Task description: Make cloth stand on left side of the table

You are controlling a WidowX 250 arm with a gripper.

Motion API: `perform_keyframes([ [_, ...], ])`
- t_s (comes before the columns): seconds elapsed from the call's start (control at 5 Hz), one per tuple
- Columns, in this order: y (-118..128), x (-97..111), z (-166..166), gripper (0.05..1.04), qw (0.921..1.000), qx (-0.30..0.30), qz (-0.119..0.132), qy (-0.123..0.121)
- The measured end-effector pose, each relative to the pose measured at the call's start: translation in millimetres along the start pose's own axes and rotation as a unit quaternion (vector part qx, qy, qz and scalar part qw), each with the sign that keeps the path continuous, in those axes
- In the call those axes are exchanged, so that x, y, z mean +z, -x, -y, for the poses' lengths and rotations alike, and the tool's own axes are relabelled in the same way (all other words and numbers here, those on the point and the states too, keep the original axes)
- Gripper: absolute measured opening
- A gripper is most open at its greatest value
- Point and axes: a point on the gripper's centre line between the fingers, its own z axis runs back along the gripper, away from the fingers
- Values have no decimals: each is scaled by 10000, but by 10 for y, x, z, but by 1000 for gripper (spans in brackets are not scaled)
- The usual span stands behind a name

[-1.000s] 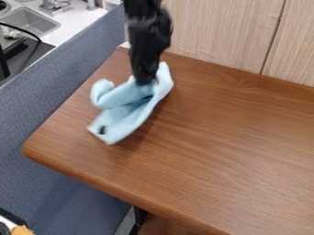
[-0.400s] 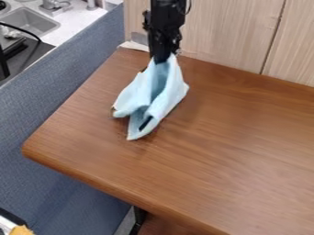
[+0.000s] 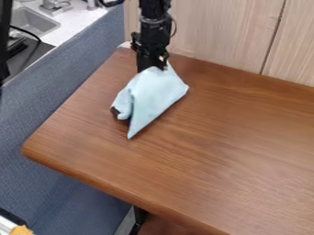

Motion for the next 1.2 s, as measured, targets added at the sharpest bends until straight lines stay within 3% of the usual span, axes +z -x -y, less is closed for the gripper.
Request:
perform_keyframes([
  [0.4,85,-238,-44,56,9994,-111,-37,-315],
  [0.6,83,-258,-41,79,9990,-145,97,-405],
  [0.8,95,-259,-52,232,9988,-120,62,-466],
  [1.2,113,-231,-83,766,9986,-69,-13,-518],
])
